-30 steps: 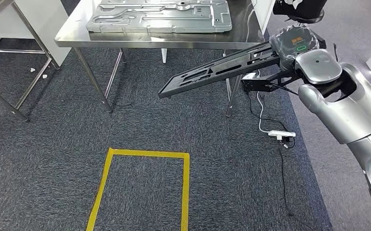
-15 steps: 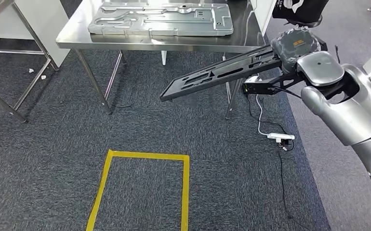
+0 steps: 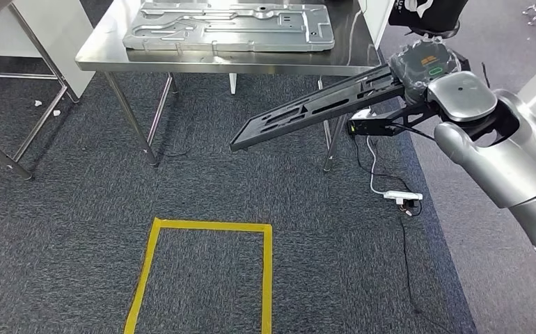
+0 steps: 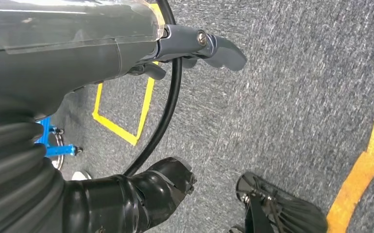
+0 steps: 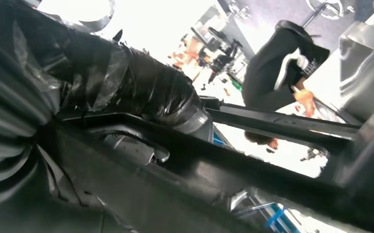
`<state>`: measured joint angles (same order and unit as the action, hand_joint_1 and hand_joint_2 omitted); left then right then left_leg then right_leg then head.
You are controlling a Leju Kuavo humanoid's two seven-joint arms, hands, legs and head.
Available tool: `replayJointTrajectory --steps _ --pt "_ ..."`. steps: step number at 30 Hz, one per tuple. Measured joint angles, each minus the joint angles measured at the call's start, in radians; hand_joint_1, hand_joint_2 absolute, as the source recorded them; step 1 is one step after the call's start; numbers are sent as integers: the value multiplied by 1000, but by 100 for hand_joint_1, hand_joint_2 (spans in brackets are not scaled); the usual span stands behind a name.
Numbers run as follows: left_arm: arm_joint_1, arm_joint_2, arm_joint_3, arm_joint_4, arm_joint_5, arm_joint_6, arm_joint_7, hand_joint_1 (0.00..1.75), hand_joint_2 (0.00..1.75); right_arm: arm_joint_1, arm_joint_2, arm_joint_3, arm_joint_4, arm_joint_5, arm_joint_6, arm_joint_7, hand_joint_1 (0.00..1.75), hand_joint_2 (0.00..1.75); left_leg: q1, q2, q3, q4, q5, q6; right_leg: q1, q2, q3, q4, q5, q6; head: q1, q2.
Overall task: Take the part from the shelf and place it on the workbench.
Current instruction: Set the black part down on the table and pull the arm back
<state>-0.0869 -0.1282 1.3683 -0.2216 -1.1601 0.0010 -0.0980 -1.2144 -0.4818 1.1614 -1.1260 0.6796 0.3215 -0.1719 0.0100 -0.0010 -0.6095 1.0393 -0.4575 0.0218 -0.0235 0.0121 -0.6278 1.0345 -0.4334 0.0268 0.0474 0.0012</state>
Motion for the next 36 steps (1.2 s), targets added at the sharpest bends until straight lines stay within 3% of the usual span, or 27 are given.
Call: replayJointTrajectory --steps 3,6,8,9,10,12,13,15,18,20,22,23,24,26,27,28,32,34,36 --pt "-1 0 1 0 0 2 0 0 175 -5 -4 2 -4 -3 0 1 175 175 3 2 8 -9 3 20 -4 -2 -9 22 -18 16 1 0" --pt "0 0 1 0 2 3 0 0 175 -10 -11 5 -5 -3 0 1 175 175 0 3 12 -12 1 34 -3 -7 -97 194 -96 20 1 0" --pt "0 0 2 0 4 3 0 0 175 -9 -16 10 -5 -5 0 2 175 175 -5 2 16 -12 -4 39 0 -7 -148 277 -109 18 1 0" --pt "0 0 2 0 5 3 0 0 175 -9 -18 13 -5 -6 0 2 175 175 -8 1 20 -12 -8 41 2 -7 -147 264 -87 13 1 0" --pt "0 0 2 0 6 3 0 0 175 -9 -21 15 -5 -8 0 2 175 175 -12 1 27 -12 -12 42 6 -7 -124 211 -49 5 1 0" --pt "0 -3 3 0 7 3 -1 0 175 -10 -25 17 -5 -10 -1 2 175 175 -17 1 39 -12 -23 40 18 -11 -58 75 10 -17 0 0" --pt "0 -4 4 0 7 3 -1 0 175 -12 -26 18 -6 -11 -2 2 175 175 -18 1 42 -13 -27 37 24 -14 -34 28 20 -26 0 0" --pt "-2 -6 4 1 8 3 -2 0 175 -15 -28 18 -8 -12 -3 3 175 175 -19 4 45 -16 -33 29 30 -15 -15 0 11 -34 -1 0" --pt "-4 -4 5 1 8 3 -4 0 175 -15 -30 18 -12 -13 -3 4 175 175 -19 6 51 -8 -47 14 20 -13 14 -30 7 -40 -2 0" --pt "-3 -4 5 1 8 3 -4 0 175 -15 -30 19 -13 -13 -4 5 175 175 -13 4 6 78 -78 5 15 -14 40 -48 1 -44 -4 0" --pt "-1 -4 5 1 8 3 -4 0 175 -14 -30 20 -13 -13 -4 5 175 175 -4 4 -76 200 -106 -5 14 -14 59 -51 -13 -46 -5 0" --pt "1 -4 6 1 8 3 -4 0 175 -12 -30 22 -13 -13 -4 6 175 175 0 4 -106 231 -97 -10 12 -13 69 -51 -23 -44 -5 0" --pt "3 -3 6 1 8 3 -4 0 175 -9 -30 24 -13 -13 -4 5 175 175 4 4 -118 224 -68 -15 11 -12 82 -49 -34 -40 -5 0" --pt "6 -3 6 1 8 3 -4 0 175 -5 -30 25 -13 -13 -4 5 175 175 11 4 -94 119 23 -23 4 -9 109 -44 -60 -29 -5 0" --pt "8 -4 7 1 8 3 -4 0 175 -4 -30 26 -14 -13 -4 5 175 175 11 3 -72 64 53 -25 3 -8 118 -40 -73 -21 -6 0" --pt "7 -4 7 1 8 3 -4 0 175 -5 -30 26 -14 -13 -4 5 175 175 10 2 -52 25 62 -22 3 -7 123 -38 -84 -14 -7 0" --pt "3 -5 8 1 8 3 -4 0 175 -5 -31 26 -18 -14 -7 6 175 175 3 0 -18 -6 24 12 2 -5 127 -10 -89 10 -8 0" --pt "2 -5 9 1 8 3 -5 0 175 -6 -33 26 -20 -14 -7 5 175 175 5 0 6 -12 11 27 1 -7 80 76 -91 17 -7 0" --pt "3 -4 10 1 8 4 -5 0 175 -6 -36 26 -21 -14 -7 5 175 175 3 -1 27 -15 -6 35 2 -9 -11 202 -125 19 -7 0"
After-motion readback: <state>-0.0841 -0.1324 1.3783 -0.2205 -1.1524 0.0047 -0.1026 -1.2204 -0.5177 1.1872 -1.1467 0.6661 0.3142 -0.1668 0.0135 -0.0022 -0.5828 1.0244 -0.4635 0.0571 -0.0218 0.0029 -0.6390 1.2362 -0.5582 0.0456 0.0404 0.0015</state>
